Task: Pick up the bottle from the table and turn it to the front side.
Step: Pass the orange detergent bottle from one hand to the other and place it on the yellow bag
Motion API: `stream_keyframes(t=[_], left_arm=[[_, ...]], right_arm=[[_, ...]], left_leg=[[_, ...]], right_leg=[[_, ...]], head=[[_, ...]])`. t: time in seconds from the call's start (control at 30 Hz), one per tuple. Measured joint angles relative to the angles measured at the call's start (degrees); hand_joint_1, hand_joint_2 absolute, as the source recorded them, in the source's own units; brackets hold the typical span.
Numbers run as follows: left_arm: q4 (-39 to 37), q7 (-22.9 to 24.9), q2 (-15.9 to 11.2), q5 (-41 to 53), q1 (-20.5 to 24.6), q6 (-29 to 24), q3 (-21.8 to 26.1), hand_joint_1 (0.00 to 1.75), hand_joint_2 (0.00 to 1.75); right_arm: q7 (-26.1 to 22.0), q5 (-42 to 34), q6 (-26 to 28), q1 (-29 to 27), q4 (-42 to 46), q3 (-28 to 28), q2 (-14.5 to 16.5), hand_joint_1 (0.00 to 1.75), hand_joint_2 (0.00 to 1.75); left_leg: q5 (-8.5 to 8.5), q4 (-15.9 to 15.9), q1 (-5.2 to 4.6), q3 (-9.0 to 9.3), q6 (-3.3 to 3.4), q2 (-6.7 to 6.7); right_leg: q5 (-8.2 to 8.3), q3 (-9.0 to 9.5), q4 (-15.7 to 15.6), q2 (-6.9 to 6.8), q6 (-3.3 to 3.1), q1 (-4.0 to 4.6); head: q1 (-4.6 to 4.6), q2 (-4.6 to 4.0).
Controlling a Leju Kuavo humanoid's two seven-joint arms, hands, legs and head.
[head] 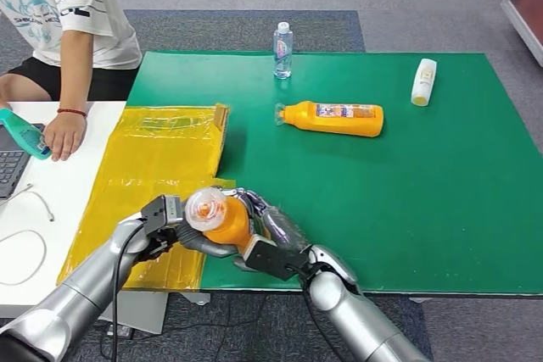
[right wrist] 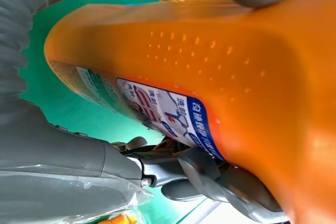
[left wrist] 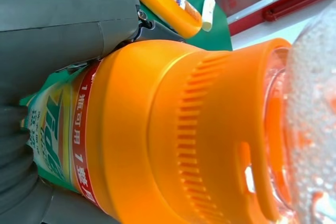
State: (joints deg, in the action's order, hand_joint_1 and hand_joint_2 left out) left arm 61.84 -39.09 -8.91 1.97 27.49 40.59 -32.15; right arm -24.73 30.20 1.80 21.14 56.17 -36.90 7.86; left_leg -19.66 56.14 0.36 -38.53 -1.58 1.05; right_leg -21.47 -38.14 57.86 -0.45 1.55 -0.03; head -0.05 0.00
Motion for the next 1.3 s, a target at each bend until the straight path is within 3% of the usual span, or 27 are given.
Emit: stream_keyframes(t=[0.3, 0.67, 0.9, 1.1, 1.17, 1.3], left_arm=[[3.29, -0.56, 0.09, 0.77, -0.87, -0.89, -1.93, 1.75, 1.75], [11.61, -0.56, -0.96, 4.09, 0.00, -6.34, -6.40, 1.75, 1.75], [14.02, -0.86, -3.19, 4.62, 0.01, -8.02, -9.89, 1.75, 1.75], [14.22, -0.69, -5.56, 8.74, -0.73, -11.20, -12.44, 1.75, 1.75], [14.02, 1.59, -6.37, 12.30, -0.12, -13.97, -12.99, 1.75, 1.75], [12.90, 11.61, -7.78, 20.41, 2.34, -20.81, -13.39, 1.75, 1.75]], right_arm=[[1.42, -4.54, -1.54, 0.29, -1.70, 4.54, 0.10, 0.00, 1.75], [0.05, -11.65, -4.63, 0.22, -3.03, 13.91, -0.35, 0.00, 1.75], [-1.22, -19.09, -7.19, 0.55, 1.14, 23.72, -3.34, 0.00, 1.75], [-0.83, -20.94, -9.36, 0.81, 5.90, 30.84, -5.51, 0.00, 1.75], [-1.09, -20.65, -9.02, 0.49, 6.93, 32.59, -5.87, 0.00, 1.75], [-2.29, -19.30, -7.48, -2.15, 10.59, 36.41, -6.07, 0.00, 1.75]], left_leg=[[0.01, 0.00, 0.00, -0.04, 0.02, 0.00], [0.05, 0.00, 0.00, -0.10, 0.06, -0.01], [0.06, 0.01, -0.03, -0.11, 0.08, 0.00], [0.08, 0.01, -0.03, -0.13, 0.09, 0.00], [0.09, 0.01, -0.02, -0.13, 0.07, 0.00], [0.12, 0.01, -0.01, -0.13, 0.04, 0.00]], right_leg=[[0.05, -0.01, 0.00, -0.01, 0.02, -0.01], [0.08, -0.02, 0.00, -0.03, 0.04, 0.00], [0.15, -0.06, -0.01, 0.00, 0.10, -0.07], [0.16, -0.12, -0.01, 0.01, 0.10, -0.05], [0.16, -0.13, -0.01, 0.01, 0.10, -0.04], [0.19, -0.13, -0.01, 0.00, 0.06, -0.02]], head=[[0.01, 0.00], [-0.01, 0.00], [0.00, 0.00], [-0.01, 0.00], [0.00, 0.00], [0.00, 0.00]])
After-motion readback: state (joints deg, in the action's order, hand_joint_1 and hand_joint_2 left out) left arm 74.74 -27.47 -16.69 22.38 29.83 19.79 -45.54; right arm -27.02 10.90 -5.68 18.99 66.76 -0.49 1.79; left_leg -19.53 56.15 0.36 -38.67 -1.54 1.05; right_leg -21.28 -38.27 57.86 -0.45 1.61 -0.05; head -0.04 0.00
